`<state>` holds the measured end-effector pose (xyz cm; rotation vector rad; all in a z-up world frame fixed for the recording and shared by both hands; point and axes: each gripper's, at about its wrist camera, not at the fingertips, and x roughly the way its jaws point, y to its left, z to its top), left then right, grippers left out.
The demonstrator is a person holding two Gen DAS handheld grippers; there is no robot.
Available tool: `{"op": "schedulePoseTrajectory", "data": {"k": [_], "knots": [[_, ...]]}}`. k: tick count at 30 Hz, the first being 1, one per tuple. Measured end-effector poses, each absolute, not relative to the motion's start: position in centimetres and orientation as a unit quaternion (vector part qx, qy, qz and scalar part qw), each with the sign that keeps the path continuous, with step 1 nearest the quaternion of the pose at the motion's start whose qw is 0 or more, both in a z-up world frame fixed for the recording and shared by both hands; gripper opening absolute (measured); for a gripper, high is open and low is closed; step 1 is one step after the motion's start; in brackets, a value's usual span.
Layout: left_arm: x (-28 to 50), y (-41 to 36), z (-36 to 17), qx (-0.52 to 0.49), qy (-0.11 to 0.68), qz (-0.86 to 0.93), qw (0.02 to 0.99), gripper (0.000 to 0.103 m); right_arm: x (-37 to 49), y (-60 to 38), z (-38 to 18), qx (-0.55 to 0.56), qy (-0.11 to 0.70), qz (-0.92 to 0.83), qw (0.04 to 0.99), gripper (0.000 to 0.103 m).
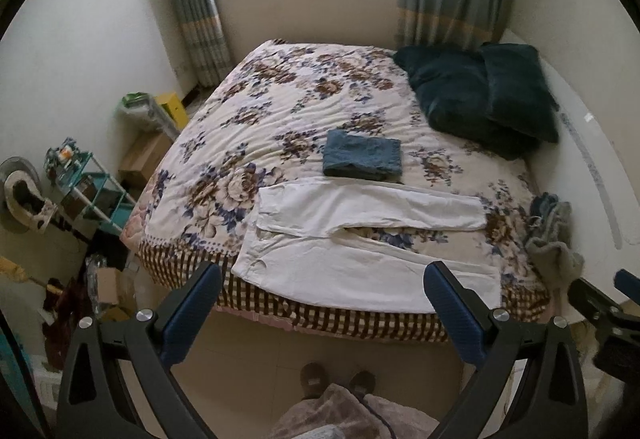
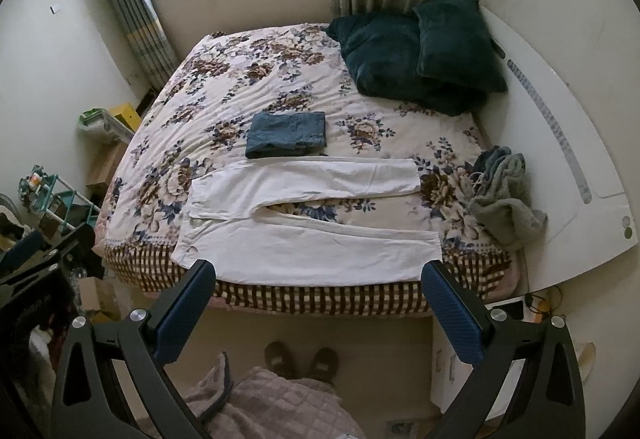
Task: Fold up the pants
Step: 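Lower both tools onto the white pants and grasp a leg hem each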
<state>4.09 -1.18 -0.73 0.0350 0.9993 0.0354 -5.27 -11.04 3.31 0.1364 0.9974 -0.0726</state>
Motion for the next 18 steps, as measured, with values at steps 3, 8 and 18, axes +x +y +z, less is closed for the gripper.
{"op": "schedulePoseTrajectory", "data": {"k": [3,8,18], "knots": [[5.0,-1.8,-3.3,0.022,0.480,0.039,0.876,0.103,-3.2,-12.1,-0.1,0.064,0.484,-0.037,0.872,0.103],[7.7,-2.0,-7.9,0.035,0.487,0.064,0.870,0.103,1.4,-14.0,-5.6,0.072,0.490,-0.043,0.868,0.103],[18.7,-2.0,-18.4,0.090,0.534,0.071,0.837,0.103,14.6,-16.5,-18.5,0.059,0.504,-0.042,0.861,0.103]]}}
